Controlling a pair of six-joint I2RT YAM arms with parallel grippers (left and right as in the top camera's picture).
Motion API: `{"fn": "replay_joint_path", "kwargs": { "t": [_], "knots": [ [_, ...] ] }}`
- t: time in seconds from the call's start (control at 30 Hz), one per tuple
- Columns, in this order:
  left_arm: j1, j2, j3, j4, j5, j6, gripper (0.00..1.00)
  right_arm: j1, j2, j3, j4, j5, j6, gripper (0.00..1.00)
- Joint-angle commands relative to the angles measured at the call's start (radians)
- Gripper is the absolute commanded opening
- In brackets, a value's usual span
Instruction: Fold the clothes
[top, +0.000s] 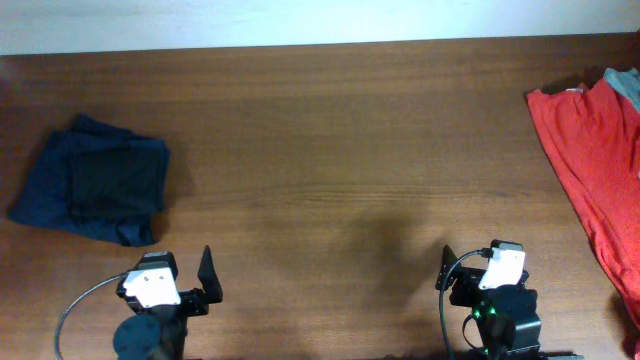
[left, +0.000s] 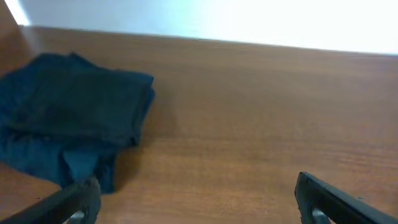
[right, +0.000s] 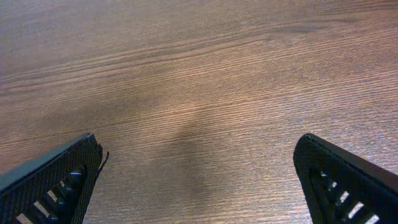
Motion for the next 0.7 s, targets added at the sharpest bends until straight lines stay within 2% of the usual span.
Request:
{"fn": "replay_joint_path", "kwargs": {
  "t": [0.0, 0.3, 0.67],
  "knots": [
    [0.006, -0.011, -0.056, 0.020, -0.003, -0.013, 0.99, -0.008, -0.010, -0.007, 0.000, 0.006, -0.006, 0.99],
    [0.006, -0.011, -0.167, 0.113, 0.050, -0.013, 0.99, -0.008, -0.010, -0.007, 0.001, 0.006, -0.006, 0.99],
    [0.006, -0.010, -0.168, 0.121, 0.050, -0.013, 0.99, -0.008, -0.010, -0.007, 0.000, 0.006, -0.006, 0.99]
  ]
}}
